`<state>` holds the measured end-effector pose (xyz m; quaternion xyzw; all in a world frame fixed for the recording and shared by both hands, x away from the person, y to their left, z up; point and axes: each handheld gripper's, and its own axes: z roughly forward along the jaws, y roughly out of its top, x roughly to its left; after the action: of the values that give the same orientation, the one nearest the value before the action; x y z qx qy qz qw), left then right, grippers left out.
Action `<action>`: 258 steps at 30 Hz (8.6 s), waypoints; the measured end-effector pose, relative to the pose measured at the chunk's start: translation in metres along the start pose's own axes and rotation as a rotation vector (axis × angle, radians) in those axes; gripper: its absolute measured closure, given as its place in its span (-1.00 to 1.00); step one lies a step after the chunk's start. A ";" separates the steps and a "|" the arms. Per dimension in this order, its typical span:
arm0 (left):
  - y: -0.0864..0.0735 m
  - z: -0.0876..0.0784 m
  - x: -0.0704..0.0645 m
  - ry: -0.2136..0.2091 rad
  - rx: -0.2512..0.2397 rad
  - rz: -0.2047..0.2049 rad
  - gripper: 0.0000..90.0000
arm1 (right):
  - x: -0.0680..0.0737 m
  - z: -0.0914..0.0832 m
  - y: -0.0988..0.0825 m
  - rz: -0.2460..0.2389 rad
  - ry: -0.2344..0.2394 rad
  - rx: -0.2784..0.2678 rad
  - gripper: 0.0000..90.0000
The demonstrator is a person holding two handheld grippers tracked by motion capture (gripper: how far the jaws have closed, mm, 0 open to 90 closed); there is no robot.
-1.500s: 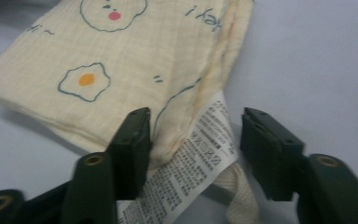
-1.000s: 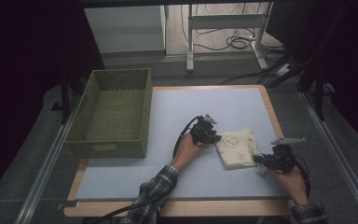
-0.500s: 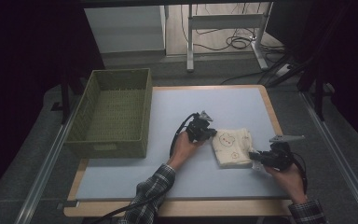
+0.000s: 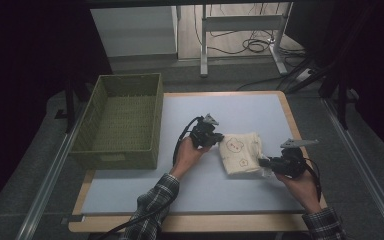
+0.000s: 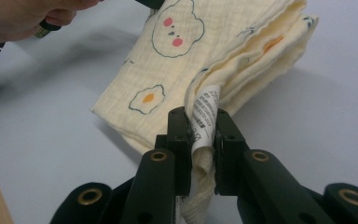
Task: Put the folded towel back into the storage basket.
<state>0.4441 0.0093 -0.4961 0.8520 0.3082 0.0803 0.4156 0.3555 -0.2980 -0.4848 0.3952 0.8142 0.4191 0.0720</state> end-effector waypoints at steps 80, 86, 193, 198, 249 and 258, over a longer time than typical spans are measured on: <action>0.020 -0.175 0.082 0.291 0.206 -0.028 0.88 | 0.069 0.090 0.139 -0.090 0.234 -0.061 0.77; 0.021 -0.189 0.087 0.316 0.208 -0.031 0.88 | 0.075 0.096 0.152 -0.100 0.242 -0.061 0.77; -0.075 -0.211 0.157 0.411 0.278 -0.269 -0.34 | 0.216 0.202 0.198 -0.333 0.172 0.008 -0.38; -0.073 -0.206 0.154 0.393 0.279 -0.267 -0.45 | 0.207 0.197 0.193 -0.361 0.181 0.030 -0.47; -0.004 -0.170 0.069 0.195 0.177 -0.154 -0.94 | 0.106 0.112 0.121 -0.268 0.140 0.030 -0.76; 0.003 -0.147 0.041 0.125 0.196 -0.097 -0.93 | 0.088 0.090 0.102 -0.256 0.113 0.024 -0.77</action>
<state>0.4208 0.1290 -0.4044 0.8660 0.3806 0.0823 0.3138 0.3959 -0.1449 -0.4482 0.2648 0.8657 0.4182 0.0740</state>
